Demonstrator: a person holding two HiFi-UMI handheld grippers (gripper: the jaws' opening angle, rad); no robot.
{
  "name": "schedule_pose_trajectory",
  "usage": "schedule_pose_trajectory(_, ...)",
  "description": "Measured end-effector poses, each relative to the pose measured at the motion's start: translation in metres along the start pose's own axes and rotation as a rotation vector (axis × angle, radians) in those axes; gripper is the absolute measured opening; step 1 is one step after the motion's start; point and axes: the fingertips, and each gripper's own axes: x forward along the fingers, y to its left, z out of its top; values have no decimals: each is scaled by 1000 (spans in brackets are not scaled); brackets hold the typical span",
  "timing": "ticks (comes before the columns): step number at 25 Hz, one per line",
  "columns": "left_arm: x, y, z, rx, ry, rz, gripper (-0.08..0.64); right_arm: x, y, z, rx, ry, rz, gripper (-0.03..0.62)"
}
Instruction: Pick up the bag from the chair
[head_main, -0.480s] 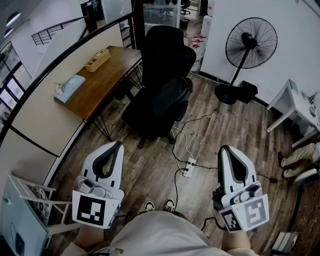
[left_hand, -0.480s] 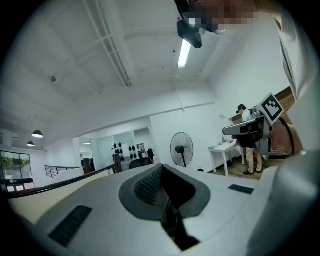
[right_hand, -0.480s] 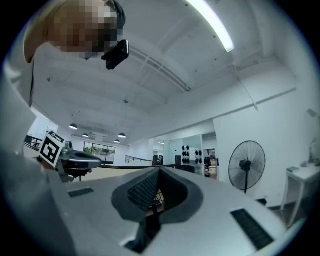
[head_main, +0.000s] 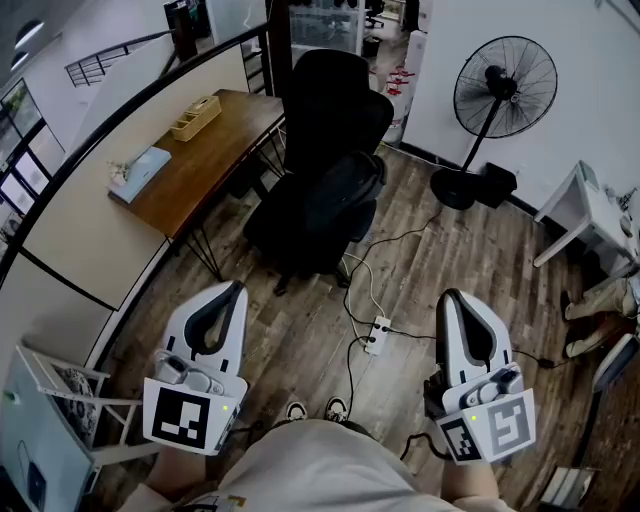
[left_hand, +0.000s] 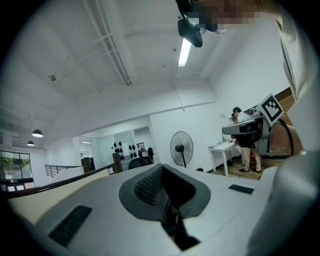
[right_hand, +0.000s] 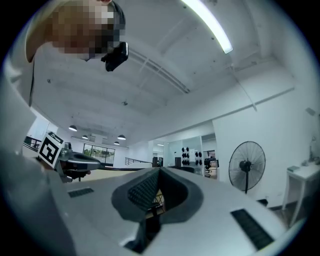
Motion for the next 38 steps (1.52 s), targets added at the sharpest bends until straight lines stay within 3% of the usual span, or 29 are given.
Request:
schedule_pose_trajectory(4, 5, -3, 6, 18, -23, 6, 4, 1, -7, -3, 8, 7, 12, 3)
schedule_pose_trajectory(7, 12, -12, 1, 14, 10, -11, 12, 1, -21, -1, 47, -22, -21, 25)
schedule_pose_trajectory(8, 17, -17, -1, 17, 21, -22, 147, 2, -27, 1, 55, -41, -30, 187)
schedule_pose_trajectory(9, 20, -21, -3, 19, 21, -22, 318, 4, -32, 3, 47, -56, -37, 404)
schedule_pose_trajectory(10, 22, -23, -3, 18, 9, -6, 375, 5, -35, 4, 22, -62, -44, 494)
schedule_pose_trajectory(12, 20, -25, -1, 11, -13, 43, 424, 4, -38, 2, -42, -56, -42, 559)
schedule_pose_trajectory(23, 14, -32, -3, 17, -19, 118, 431, 4, -40, -23, -17, -15, 57, 560)
schedule_pose_trajectory(32, 31, 0, -1, 9, -49, 170, 431, 38, -33, -26, -18, -15, 97, 558)
schedule_pose_trajectory(38, 65, 29, -19, -11, -26, 160, 431, 82, -38, -38, -33, 2, 83, 557)
